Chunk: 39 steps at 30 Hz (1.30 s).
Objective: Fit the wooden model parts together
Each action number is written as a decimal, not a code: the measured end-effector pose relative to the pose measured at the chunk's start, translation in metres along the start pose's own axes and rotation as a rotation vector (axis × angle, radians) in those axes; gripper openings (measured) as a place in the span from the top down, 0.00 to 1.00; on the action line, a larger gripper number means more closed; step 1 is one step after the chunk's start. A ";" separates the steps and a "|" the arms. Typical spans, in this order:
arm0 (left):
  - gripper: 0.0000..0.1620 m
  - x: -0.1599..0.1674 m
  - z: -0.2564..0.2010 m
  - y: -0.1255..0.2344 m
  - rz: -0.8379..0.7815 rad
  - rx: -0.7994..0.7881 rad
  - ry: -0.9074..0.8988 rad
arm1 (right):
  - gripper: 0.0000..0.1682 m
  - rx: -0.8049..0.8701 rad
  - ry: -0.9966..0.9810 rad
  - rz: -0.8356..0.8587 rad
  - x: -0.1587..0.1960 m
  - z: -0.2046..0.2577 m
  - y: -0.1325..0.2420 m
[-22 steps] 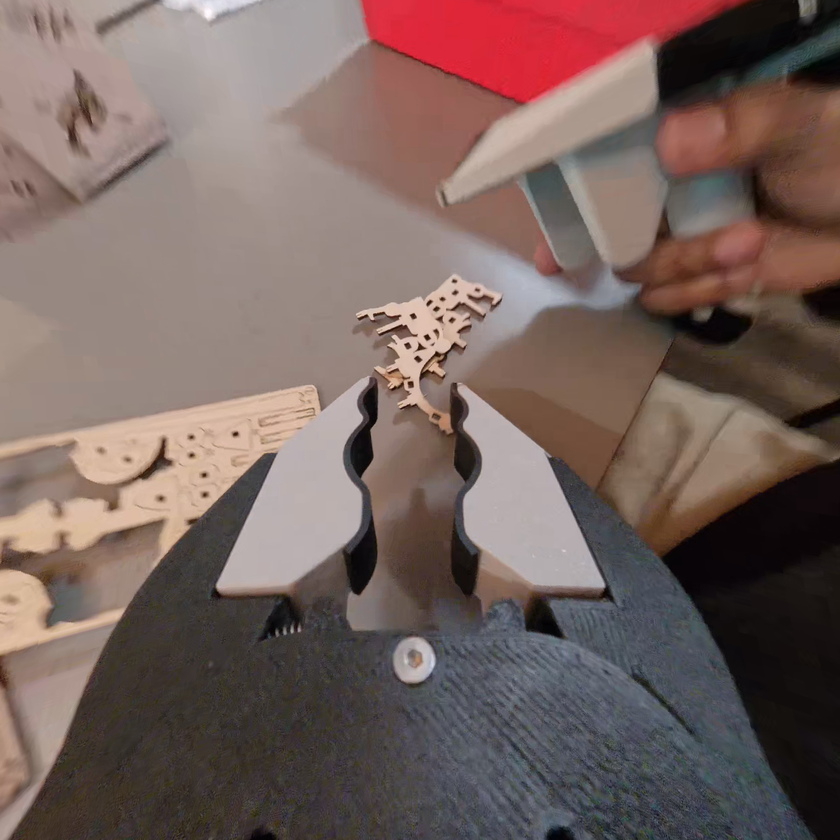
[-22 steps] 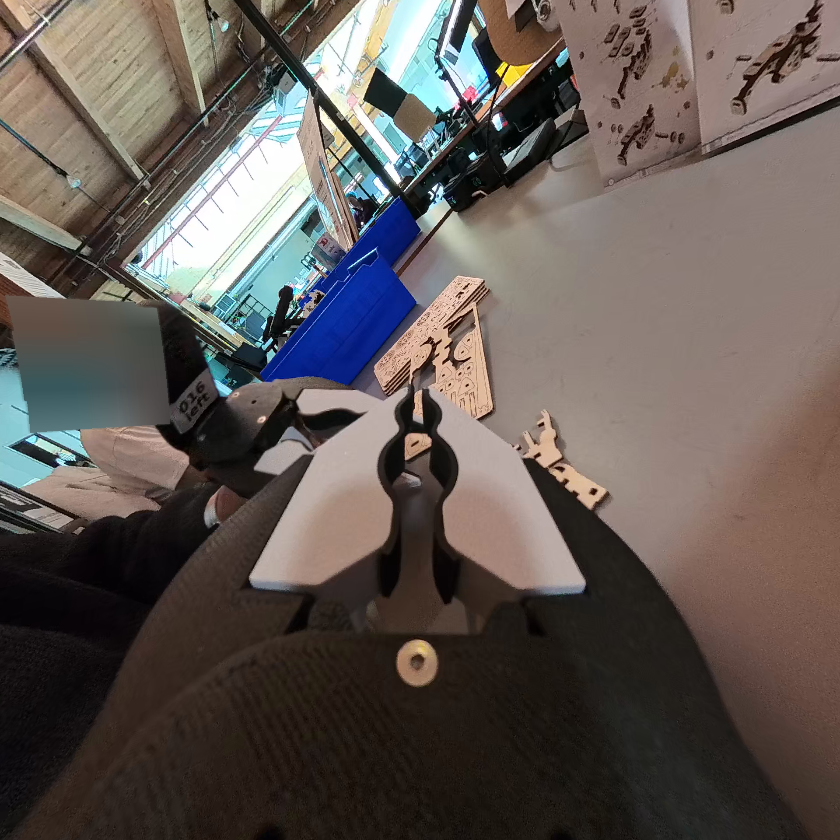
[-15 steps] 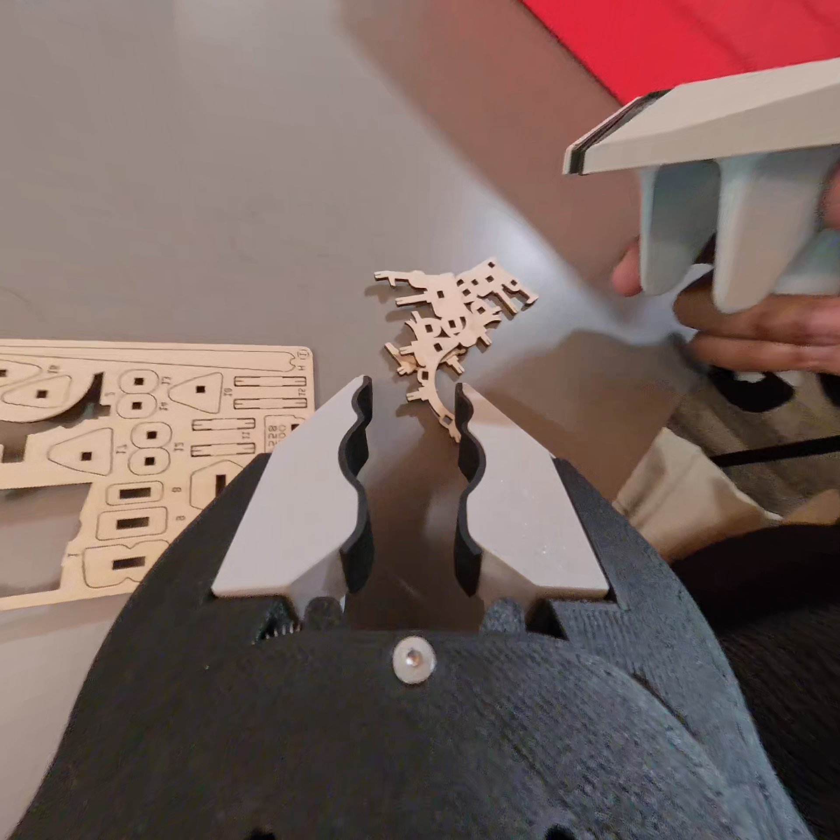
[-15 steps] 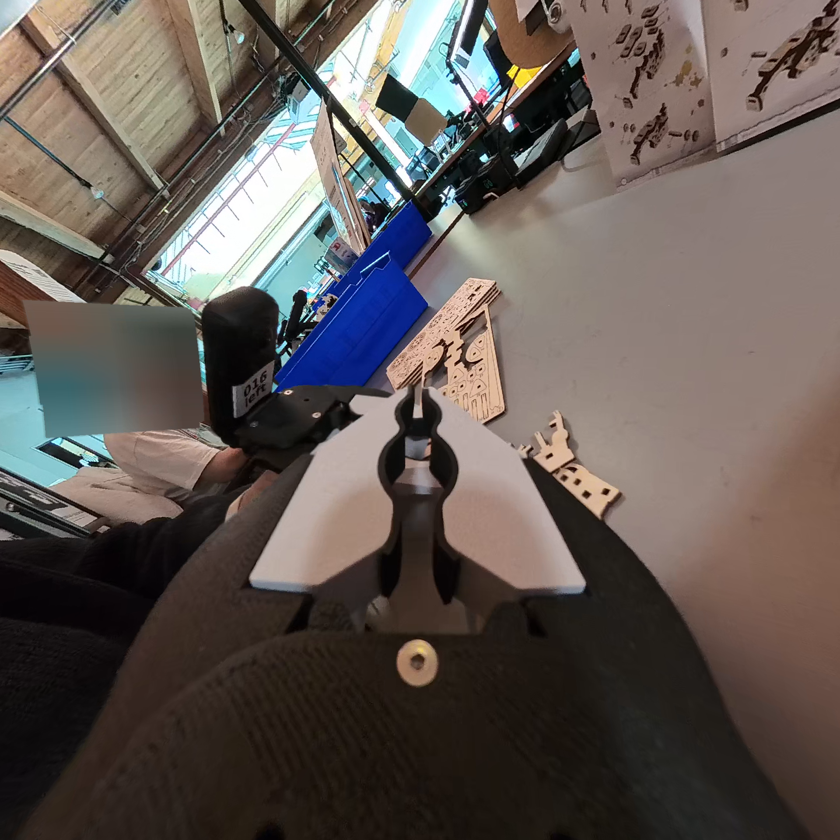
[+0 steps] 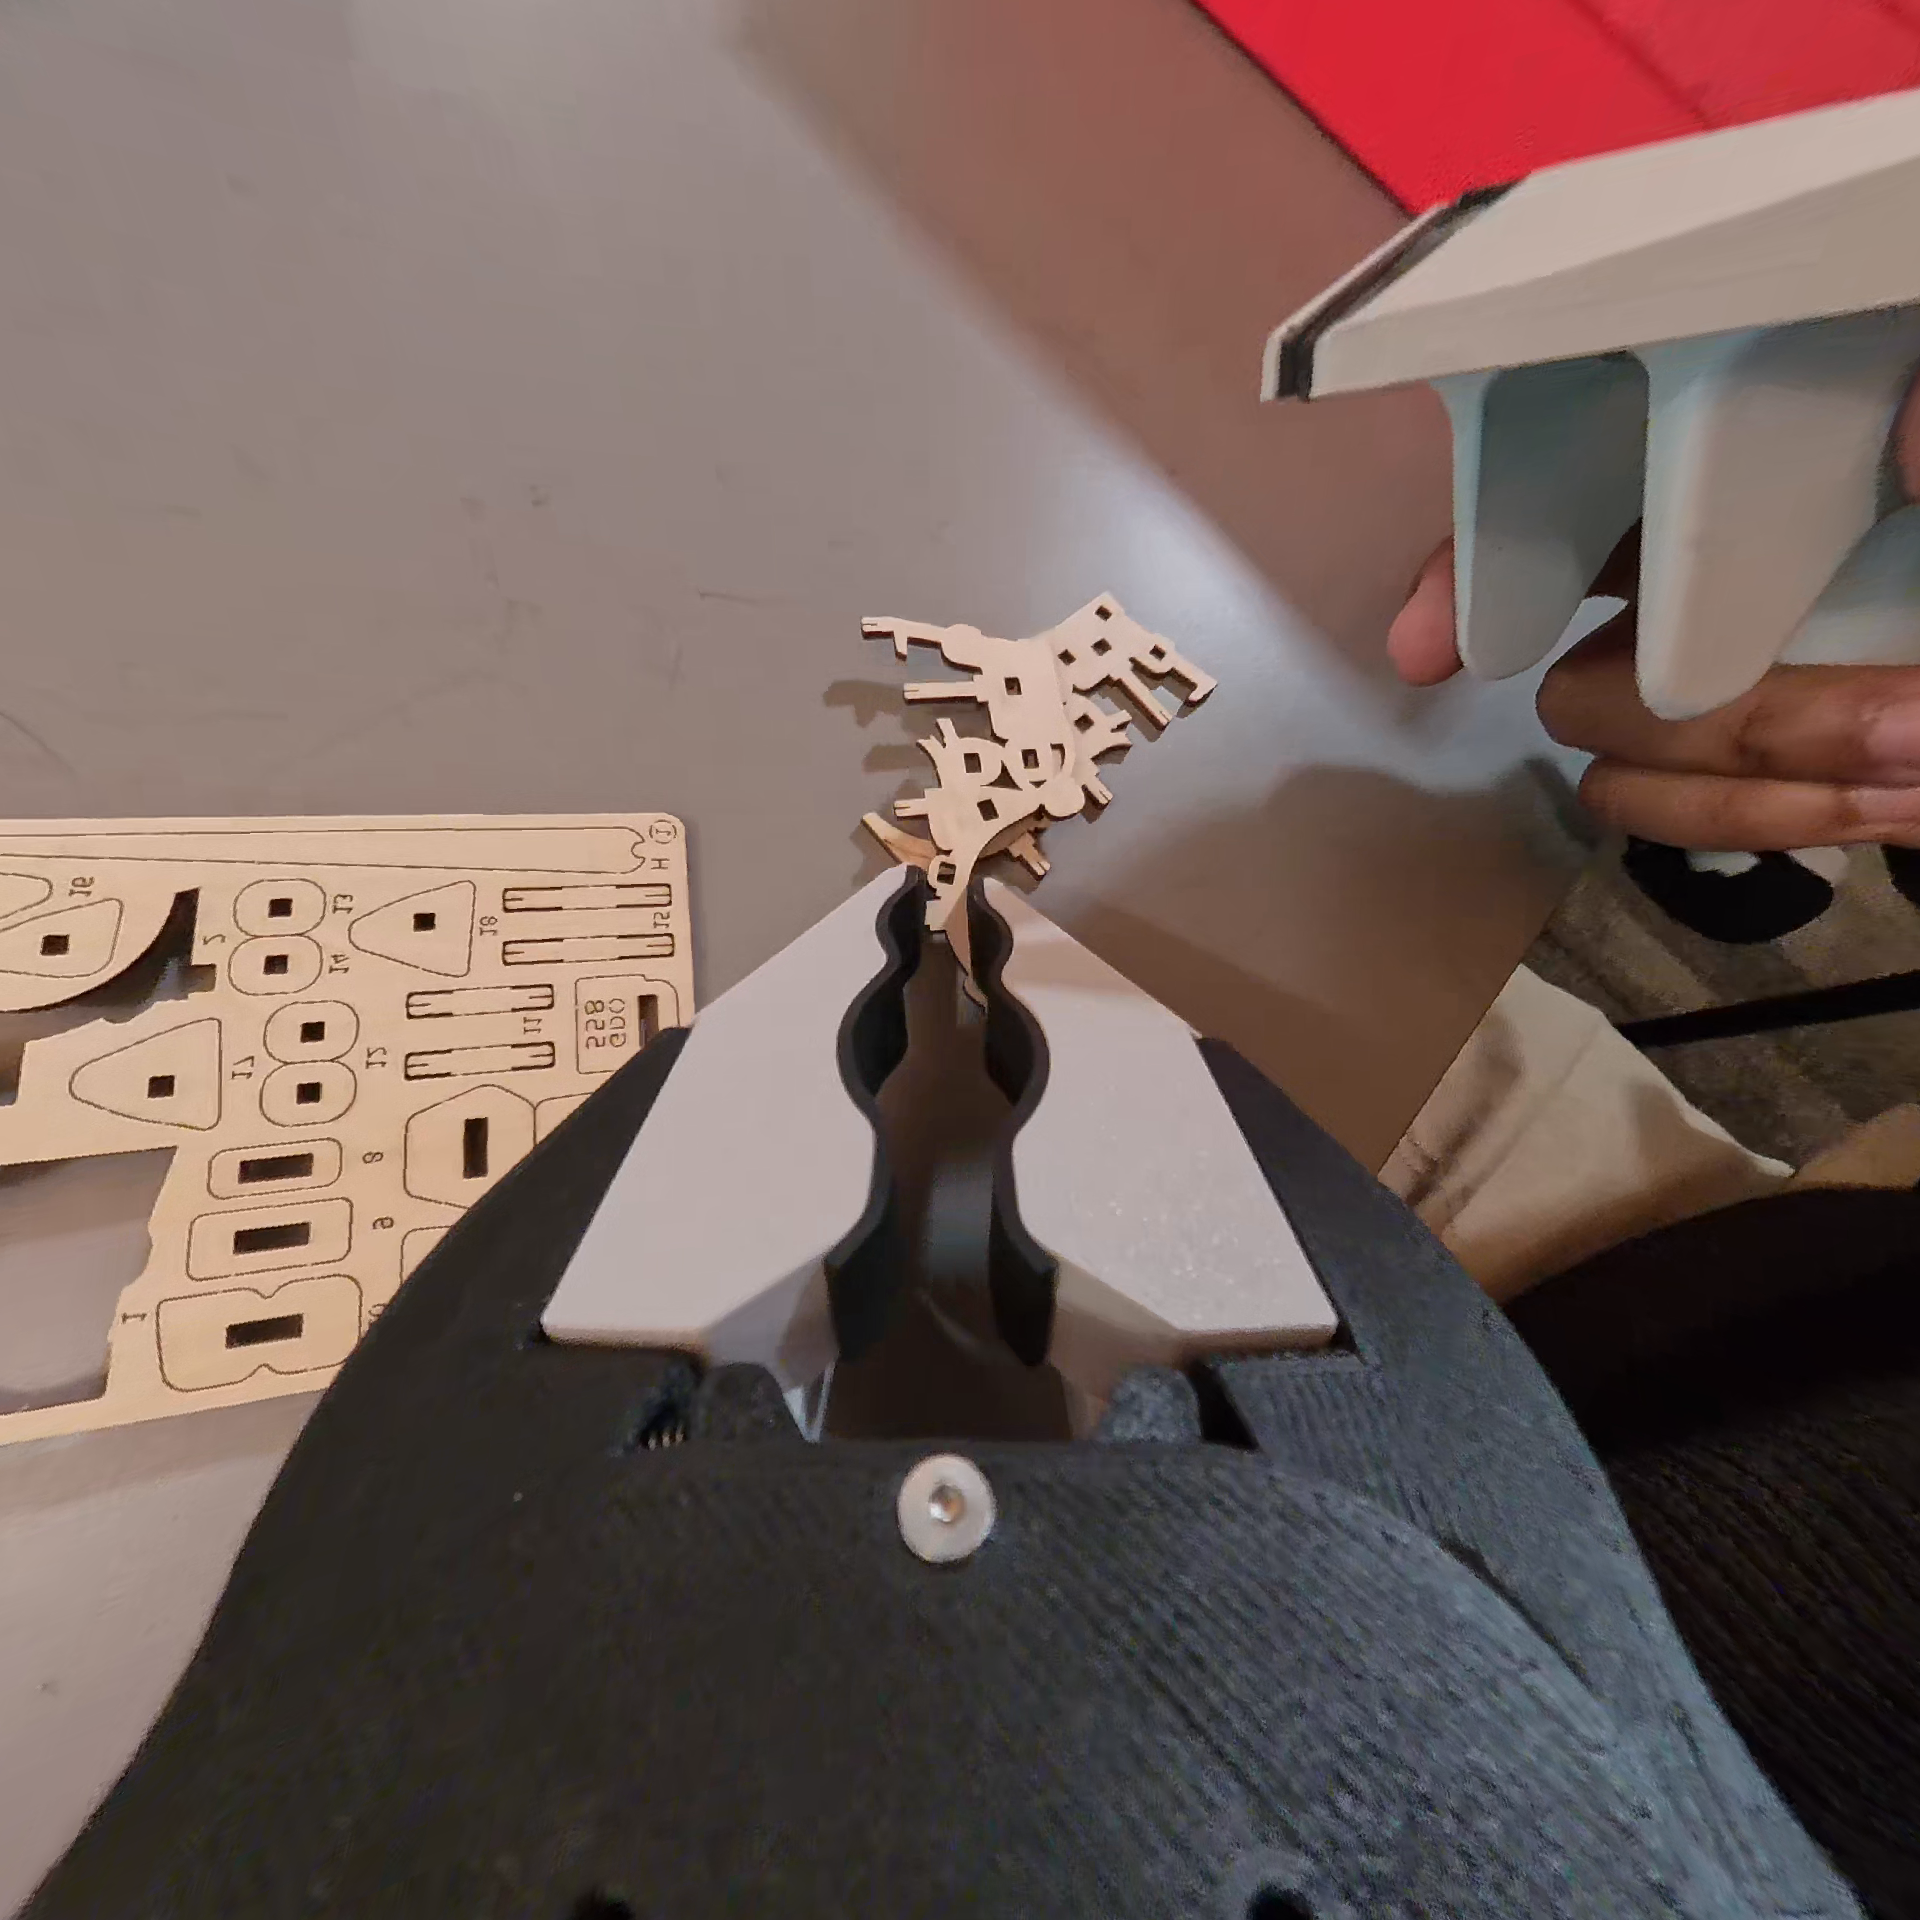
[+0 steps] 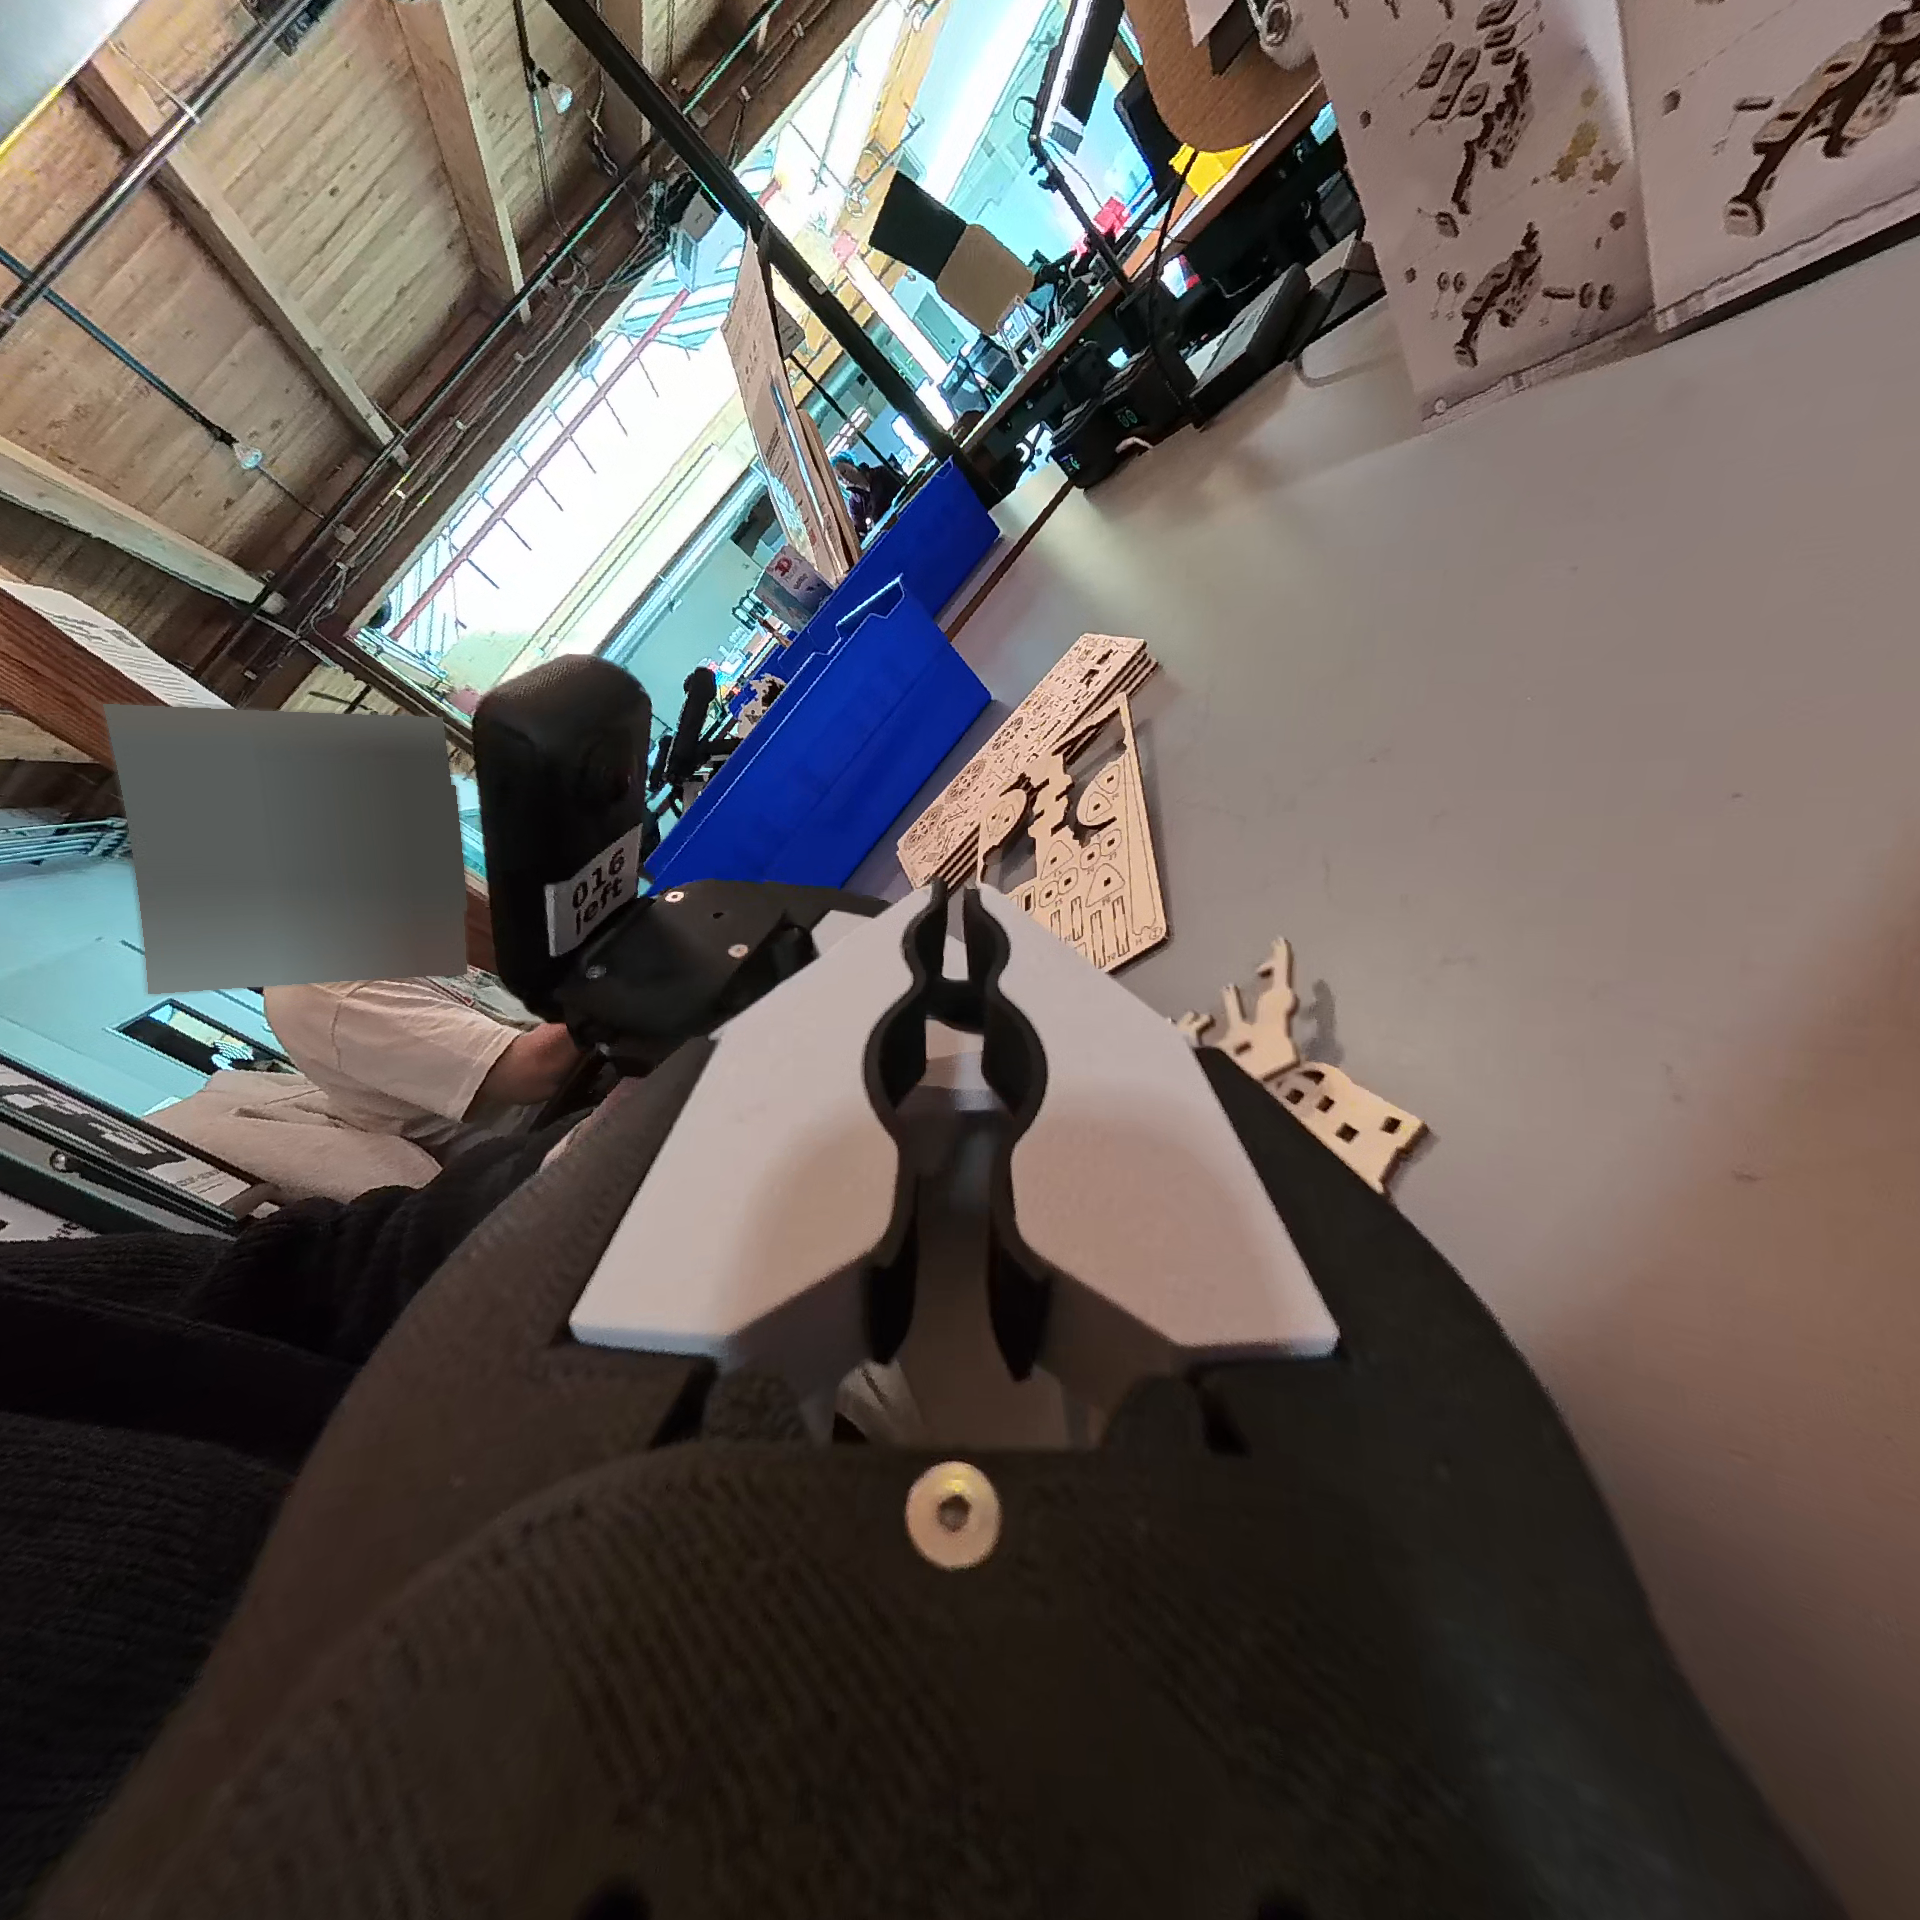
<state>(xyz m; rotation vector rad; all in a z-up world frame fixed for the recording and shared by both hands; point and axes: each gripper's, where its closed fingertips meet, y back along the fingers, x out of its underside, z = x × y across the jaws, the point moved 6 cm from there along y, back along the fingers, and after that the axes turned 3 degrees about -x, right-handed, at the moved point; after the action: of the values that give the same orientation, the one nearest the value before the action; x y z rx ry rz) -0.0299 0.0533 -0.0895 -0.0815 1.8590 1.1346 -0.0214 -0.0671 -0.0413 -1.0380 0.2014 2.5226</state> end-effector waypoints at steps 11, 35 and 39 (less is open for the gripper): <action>0.96 -0.016 0.009 0.029 -0.207 0.420 0.332 | 0.97 0.206 0.620 0.123 -0.007 0.007 0.003; 0.96 0.012 0.004 0.035 -0.028 0.597 -0.030 | 0.97 0.185 1.677 0.439 0.049 0.016 0.006; 0.84 0.008 0.006 0.037 -0.069 0.611 0.007 | 0.99 0.169 1.657 0.415 0.047 0.019 0.006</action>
<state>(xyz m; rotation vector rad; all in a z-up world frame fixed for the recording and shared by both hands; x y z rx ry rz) -0.0484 0.0818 -0.0717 0.1972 2.1125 0.4831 -0.0664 -0.0524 -0.0604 -2.8544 1.0771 1.1449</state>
